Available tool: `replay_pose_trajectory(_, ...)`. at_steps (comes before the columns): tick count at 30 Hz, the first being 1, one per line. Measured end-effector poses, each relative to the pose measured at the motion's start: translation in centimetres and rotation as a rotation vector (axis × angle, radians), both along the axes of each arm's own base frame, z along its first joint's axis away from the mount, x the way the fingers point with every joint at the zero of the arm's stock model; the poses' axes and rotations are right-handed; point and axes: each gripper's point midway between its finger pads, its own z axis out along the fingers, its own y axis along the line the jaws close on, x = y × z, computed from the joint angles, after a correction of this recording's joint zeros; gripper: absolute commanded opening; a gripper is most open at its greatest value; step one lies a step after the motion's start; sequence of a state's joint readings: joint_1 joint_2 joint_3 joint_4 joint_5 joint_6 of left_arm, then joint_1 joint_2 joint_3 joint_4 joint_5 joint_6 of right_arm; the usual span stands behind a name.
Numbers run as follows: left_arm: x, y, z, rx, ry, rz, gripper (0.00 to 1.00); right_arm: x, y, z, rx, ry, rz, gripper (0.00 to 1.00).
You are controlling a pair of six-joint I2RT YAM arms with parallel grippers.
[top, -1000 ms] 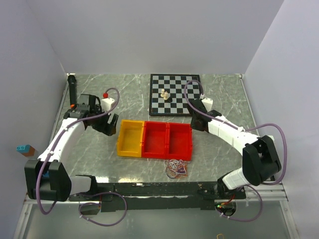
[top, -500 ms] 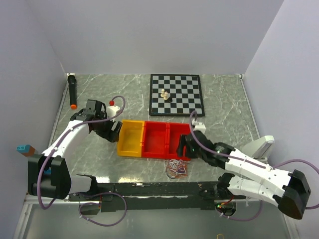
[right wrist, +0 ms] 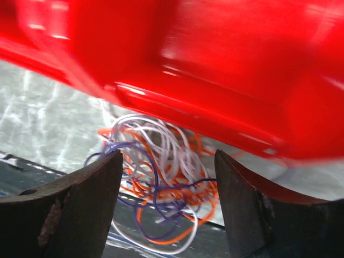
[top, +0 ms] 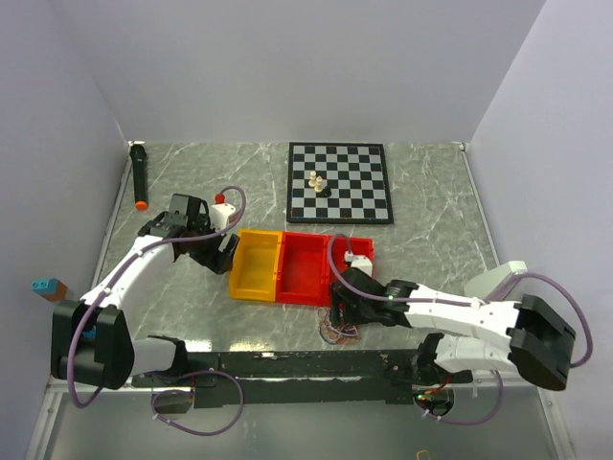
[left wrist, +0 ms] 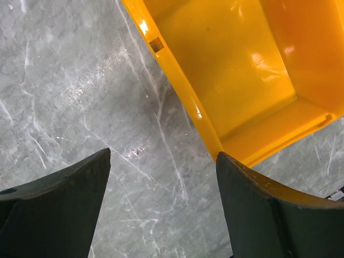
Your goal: Untangle the cables
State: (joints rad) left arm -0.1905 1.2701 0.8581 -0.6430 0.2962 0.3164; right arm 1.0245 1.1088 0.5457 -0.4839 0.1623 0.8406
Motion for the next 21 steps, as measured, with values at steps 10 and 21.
replay_pose_trajectory(10, 0.0, -0.1, 0.1, -0.001, -0.017, -0.007, 0.84, -1.3, 8.6, 1.5, 0.122, 0.042, 0.232, 0.62)
replay_pose_trajectory(21, 0.0, -0.2, 0.1, 0.003, -0.025, -0.012, 0.83, -2.5, 13.7, 4.8, 0.258, 0.046, 0.427, 0.69)
